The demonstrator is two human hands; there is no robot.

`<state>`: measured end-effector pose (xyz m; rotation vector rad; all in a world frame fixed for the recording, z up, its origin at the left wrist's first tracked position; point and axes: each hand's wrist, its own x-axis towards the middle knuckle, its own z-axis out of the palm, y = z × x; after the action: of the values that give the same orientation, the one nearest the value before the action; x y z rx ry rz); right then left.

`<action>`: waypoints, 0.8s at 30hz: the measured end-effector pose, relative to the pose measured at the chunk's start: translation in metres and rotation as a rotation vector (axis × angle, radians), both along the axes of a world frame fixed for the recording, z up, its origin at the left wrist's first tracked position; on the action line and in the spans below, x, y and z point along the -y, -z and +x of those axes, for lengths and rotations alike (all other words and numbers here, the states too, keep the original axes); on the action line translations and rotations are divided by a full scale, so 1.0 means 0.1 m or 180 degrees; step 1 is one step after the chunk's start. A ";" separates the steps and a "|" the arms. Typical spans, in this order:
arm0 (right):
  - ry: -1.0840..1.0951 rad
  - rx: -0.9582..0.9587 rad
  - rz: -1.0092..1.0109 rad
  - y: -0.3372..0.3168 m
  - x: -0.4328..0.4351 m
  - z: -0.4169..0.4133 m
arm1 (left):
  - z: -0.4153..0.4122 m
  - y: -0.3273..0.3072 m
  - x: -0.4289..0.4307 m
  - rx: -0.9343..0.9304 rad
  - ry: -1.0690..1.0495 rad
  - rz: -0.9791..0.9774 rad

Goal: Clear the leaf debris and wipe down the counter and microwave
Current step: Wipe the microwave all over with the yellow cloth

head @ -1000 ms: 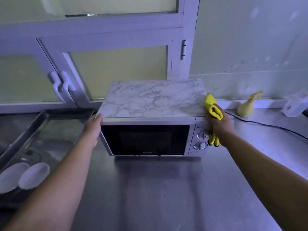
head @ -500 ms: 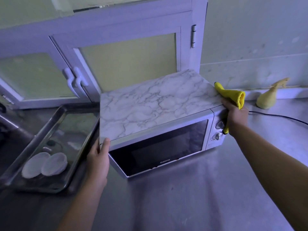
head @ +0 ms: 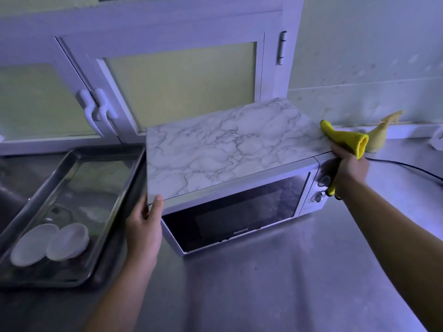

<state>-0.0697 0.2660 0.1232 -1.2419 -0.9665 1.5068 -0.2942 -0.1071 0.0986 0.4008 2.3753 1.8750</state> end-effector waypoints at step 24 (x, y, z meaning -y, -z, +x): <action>0.1160 0.0361 0.0385 0.07 1.83 0.63 | -0.63 -0.14 0.24 0.0203 0.0503 -0.0003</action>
<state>-0.0070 0.0831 0.1161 -1.3432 -0.8364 1.0896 -0.3577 -0.1308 0.1129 0.5047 2.2329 1.7899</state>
